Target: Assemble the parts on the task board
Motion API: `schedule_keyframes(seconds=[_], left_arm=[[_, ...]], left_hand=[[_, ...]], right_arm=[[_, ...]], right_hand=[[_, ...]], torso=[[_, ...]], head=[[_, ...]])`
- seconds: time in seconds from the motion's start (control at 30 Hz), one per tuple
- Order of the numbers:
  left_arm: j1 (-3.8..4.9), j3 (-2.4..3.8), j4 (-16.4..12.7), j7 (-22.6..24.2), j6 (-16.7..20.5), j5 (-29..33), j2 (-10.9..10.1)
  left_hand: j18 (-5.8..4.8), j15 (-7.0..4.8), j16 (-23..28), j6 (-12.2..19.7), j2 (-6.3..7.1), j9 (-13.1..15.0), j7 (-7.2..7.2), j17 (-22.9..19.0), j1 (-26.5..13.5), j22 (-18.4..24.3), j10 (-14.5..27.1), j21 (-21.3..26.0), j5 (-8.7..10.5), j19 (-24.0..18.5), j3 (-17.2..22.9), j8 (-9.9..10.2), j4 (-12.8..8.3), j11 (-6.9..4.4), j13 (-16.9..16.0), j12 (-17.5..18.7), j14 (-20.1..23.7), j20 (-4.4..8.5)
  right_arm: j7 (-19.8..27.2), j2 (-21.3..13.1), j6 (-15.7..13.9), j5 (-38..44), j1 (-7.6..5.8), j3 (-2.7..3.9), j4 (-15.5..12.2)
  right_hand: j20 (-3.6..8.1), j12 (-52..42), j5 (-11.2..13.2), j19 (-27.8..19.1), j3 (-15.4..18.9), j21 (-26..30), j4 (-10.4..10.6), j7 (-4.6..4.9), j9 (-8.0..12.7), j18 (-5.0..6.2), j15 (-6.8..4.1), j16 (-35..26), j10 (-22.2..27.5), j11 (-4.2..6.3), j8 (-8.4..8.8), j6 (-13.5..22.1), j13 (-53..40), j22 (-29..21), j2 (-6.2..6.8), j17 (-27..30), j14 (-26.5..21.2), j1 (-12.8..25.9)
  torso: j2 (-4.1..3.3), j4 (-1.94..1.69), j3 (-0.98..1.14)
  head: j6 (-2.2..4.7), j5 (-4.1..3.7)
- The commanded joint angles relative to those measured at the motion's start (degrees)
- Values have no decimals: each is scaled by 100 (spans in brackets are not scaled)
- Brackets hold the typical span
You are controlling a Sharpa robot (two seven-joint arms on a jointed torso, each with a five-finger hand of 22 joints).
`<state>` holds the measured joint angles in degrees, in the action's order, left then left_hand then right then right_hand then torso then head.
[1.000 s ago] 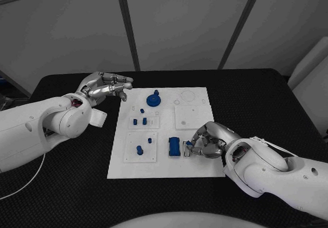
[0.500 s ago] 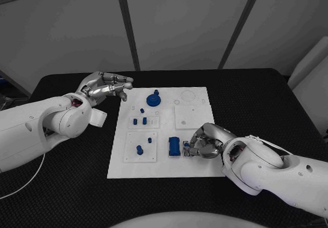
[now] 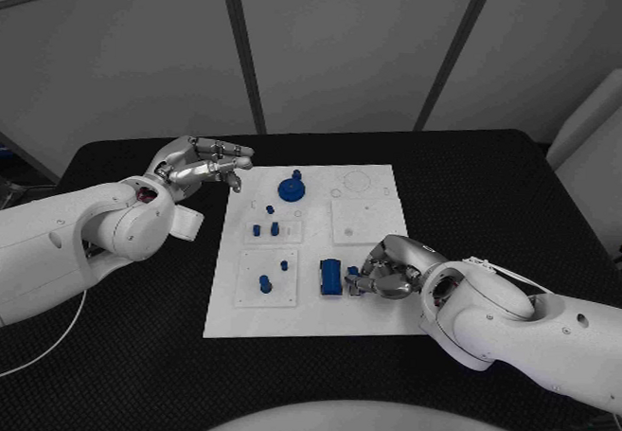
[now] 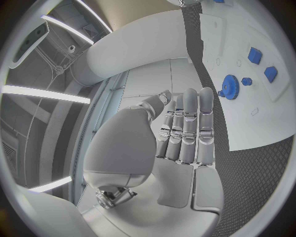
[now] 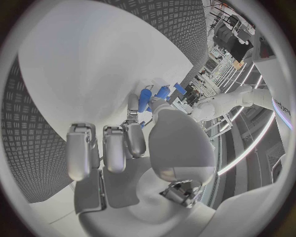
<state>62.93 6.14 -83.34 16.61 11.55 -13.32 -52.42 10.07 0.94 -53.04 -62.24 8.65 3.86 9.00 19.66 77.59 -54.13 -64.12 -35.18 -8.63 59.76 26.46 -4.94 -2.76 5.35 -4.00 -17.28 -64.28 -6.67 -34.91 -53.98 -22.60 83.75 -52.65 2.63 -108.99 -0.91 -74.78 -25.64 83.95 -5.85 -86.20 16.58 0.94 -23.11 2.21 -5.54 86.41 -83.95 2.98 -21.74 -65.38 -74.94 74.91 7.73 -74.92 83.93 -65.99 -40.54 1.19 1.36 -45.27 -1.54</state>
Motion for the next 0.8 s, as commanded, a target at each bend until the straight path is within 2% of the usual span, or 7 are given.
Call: schedule_keyframes(seconds=[0.03, 0.2, 0.37, 0.57, 0.8], left_arm=[[8, 4, -5, 3, -70, 13, 8], [8, 4, -3, -7, -79, 13, 10], [8, 4, 2, -15, -81, 13, 8], [8, 3, 7, -24, -85, 13, 7], [7, 3, 14, -25, -87, 13, 5]], left_hand=[[38, 22, 28, -8, -8, -4, 29, -8, -19, 7, 51, 40, -27, -10, 22, 35, 0, 8, 5, -28, 1, -33], [38, 23, 28, -8, -8, -4, 29, -9, -21, 7, 52, 41, -27, -10, 22, 35, 1, 9, 5, -28, 1, -34], [38, 23, 28, -8, -8, -4, 29, -9, -21, 7, 52, 41, -27, -10, 22, 35, 1, 9, 5, -28, 1, -34], [38, 24, 28, -7, -9, -4, 31, -10, -28, 8, 55, 42, -27, -10, 20, 36, 5, 11, 5, -29, 1, -34], [38, 24, 28, -7, -9, -4, 31, -10, -28, 8, 55, 42, -27, -10, 20, 36, 5, 11, 5, -29, 1, -34]], right_arm=[[-39, 5, 9, 96, -3, -2, -9], [-41, 1, -10, 127, -3, -2, -8], [-27, -9, -23, 145, -3, -2, -21], [1, -49, -53, 180, -3, -2, -63], [2, -136, -98, 227, -2, -2, -156]], right_hand=[[43, -24, 240, 327, 135, -26, 0, 36, 5, -90, -43, 34, -78, -29, 25, -28, -400, 1029, -22, -1009, 496, 123], [41, -26, 723, 327, 437, -25, 5, 35, 6, -90, -43, 32, -79, -30, 31, -32, -415, 1031, -114, -1008, 495, 256], [39, -29, 1042, 330, 732, -28, 12, 34, 2, -91, -42, 37, -82, -31, 27, -36, -428, 1038, -179, -1015, 497, 392], [39, -38, 1103, 333, 873, -31, 20, 33, -2, -93, -42, 40, -87, -32, 22, -42, -439, 1044, -203, -1020, 498, 438], [40, -74, 1064, 341, 997, -40, 24, 29, -7, -96, -43, 53, -103, -28, 13, -54, -469, 1057, -284, -1039, 503, 526]], torso=[[1, 7, 2], [6, 0, -2], [2, 4, 2], [4, 8, 2], [5, 6, 3]], head=[[2, -4], [9, -18], [6, -12], [8, -9], [9, -14]])
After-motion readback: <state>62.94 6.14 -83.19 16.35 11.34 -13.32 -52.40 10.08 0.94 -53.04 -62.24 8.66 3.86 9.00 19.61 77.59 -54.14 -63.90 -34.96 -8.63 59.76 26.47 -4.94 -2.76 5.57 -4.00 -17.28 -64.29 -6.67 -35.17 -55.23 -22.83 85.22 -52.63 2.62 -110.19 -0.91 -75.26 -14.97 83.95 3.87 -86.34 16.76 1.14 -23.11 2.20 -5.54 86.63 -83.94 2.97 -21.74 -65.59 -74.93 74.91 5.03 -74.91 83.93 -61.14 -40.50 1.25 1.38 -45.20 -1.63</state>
